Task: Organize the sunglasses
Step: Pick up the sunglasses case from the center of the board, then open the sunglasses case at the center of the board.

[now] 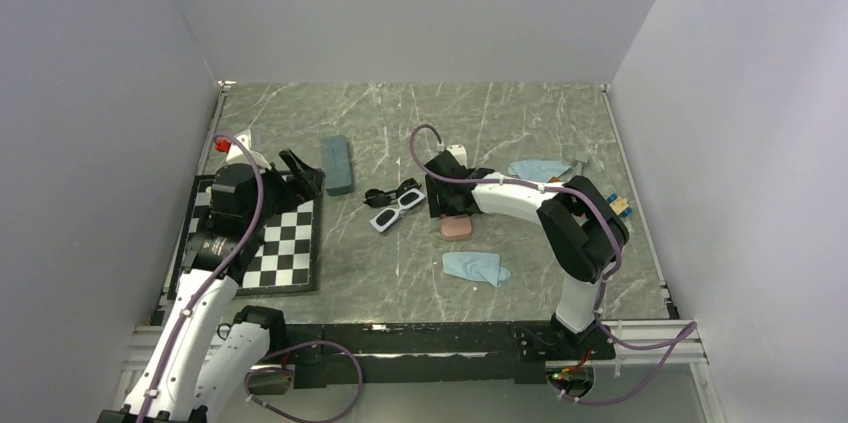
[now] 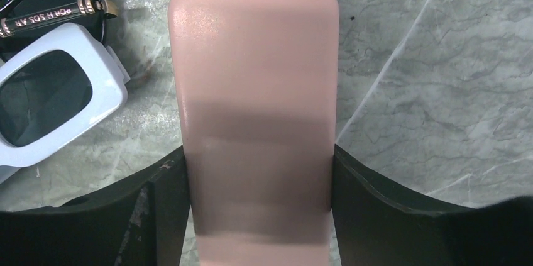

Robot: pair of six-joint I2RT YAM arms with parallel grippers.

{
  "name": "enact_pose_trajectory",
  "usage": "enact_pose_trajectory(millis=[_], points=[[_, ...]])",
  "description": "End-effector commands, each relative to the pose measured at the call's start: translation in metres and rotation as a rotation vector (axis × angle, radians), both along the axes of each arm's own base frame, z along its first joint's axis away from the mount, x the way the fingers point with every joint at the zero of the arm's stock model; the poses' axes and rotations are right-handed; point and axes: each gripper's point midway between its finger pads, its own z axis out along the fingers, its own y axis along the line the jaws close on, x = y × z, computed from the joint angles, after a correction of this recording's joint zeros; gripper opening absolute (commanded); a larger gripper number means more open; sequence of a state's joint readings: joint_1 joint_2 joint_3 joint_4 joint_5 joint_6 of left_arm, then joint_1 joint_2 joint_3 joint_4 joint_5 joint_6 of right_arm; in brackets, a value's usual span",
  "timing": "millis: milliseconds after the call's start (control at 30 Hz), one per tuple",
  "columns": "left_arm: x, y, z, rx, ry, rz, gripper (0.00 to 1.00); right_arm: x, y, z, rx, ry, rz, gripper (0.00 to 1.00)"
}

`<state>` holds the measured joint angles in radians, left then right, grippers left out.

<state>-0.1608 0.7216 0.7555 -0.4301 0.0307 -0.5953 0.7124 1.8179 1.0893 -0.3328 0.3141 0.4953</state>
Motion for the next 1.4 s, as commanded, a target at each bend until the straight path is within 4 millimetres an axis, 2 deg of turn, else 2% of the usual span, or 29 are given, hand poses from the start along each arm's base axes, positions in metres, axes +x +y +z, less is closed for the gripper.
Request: enact_pose_trajectory(millis=[0, 100, 200, 233, 267, 367, 467, 567, 667, 767, 933, 1100, 1367], points=[[0.004, -0.008, 0.018, -0.019, -0.083, -0.041, 0.99, 0.015, 0.006, 0.032, 0.034, -0.074, -0.024, 0.61], [0.005, -0.024, 0.018, -0.036, -0.114, -0.140, 0.99, 0.015, 0.013, 0.076, 0.123, -0.146, 0.004, 0.46], [0.001, -0.053, 0.026, -0.090, -0.175, -0.316, 0.99, 0.006, 0.037, 0.133, 0.327, -0.248, 0.138, 0.37], [-0.001, -0.065, 0.037, -0.114, -0.229, -0.387, 0.99, -0.001, 0.047, 0.152, 0.405, -0.276, 0.210, 0.35], [-0.006, -0.075, 0.041, -0.143, -0.261, -0.453, 0.99, -0.011, 0.055, 0.170, 0.475, -0.301, 0.280, 0.33], [-0.031, -0.107, 0.072, -0.251, -0.426, -0.688, 0.99, -0.046, 0.077, 0.221, 0.673, -0.346, 0.493, 0.30], [-0.062, -0.126, 0.099, -0.325, -0.562, -0.868, 0.99, -0.083, 0.089, 0.268, 0.840, -0.390, 0.681, 0.29], [-0.082, -0.139, 0.120, -0.328, -0.642, -0.960, 0.99, -0.114, 0.091, 0.298, 0.947, -0.418, 0.823, 0.28], [-0.092, -0.154, 0.129, -0.299, -0.676, -0.991, 0.99, -0.130, 0.091, 0.316, 1.014, -0.436, 0.882, 0.27], [-0.100, -0.164, 0.135, -0.290, -0.695, -1.009, 0.99, -0.138, 0.090, 0.325, 1.037, -0.440, 0.922, 0.27], [-0.095, -0.168, 0.141, -0.276, -0.695, -0.986, 0.99, -0.160, 0.091, 0.338, 1.109, -0.437, 1.042, 0.26], [-0.091, -0.174, 0.145, -0.287, -0.700, -0.984, 0.99, -0.173, 0.088, 0.343, 1.135, -0.431, 1.095, 0.25], [-0.102, -0.183, 0.159, -0.341, -0.754, -1.059, 0.99, -0.179, 0.089, 0.341, 1.140, -0.422, 1.118, 0.25]])
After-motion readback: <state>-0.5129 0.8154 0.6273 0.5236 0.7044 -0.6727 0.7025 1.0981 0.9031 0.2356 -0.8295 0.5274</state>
